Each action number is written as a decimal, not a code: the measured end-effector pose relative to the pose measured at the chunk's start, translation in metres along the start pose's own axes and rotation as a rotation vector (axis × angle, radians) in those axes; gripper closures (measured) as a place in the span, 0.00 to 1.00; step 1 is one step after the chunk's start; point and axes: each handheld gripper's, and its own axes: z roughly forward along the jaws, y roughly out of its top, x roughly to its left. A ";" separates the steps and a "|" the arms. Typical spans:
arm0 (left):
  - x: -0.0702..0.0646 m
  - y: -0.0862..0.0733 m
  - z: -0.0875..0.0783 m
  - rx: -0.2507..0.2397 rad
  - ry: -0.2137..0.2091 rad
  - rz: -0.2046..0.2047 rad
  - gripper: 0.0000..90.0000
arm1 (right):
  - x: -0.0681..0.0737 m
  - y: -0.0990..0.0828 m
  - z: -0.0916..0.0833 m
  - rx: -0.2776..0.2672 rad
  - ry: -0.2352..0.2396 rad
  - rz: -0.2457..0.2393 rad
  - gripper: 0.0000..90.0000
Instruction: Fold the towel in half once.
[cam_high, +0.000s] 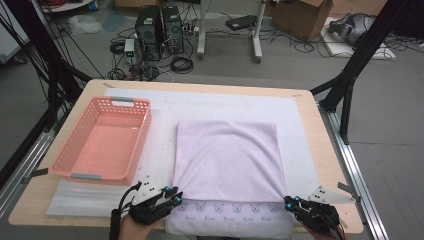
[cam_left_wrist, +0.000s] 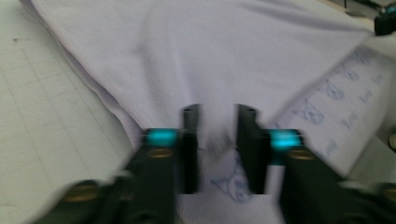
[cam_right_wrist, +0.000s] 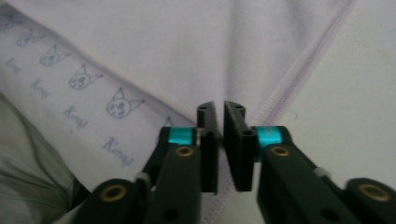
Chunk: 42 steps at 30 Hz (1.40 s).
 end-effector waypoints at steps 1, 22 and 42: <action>0.003 0.003 0.000 -0.015 0.001 -0.008 0.58 | -0.001 0.001 0.000 -0.015 -0.001 0.020 0.76; 0.037 0.028 0.074 0.113 0.047 0.014 0.57 | -0.030 0.039 0.076 0.031 -0.059 0.032 0.77; 0.015 0.028 0.038 0.021 0.044 0.069 0.94 | -0.010 0.033 0.040 -0.005 -0.006 -0.023 0.97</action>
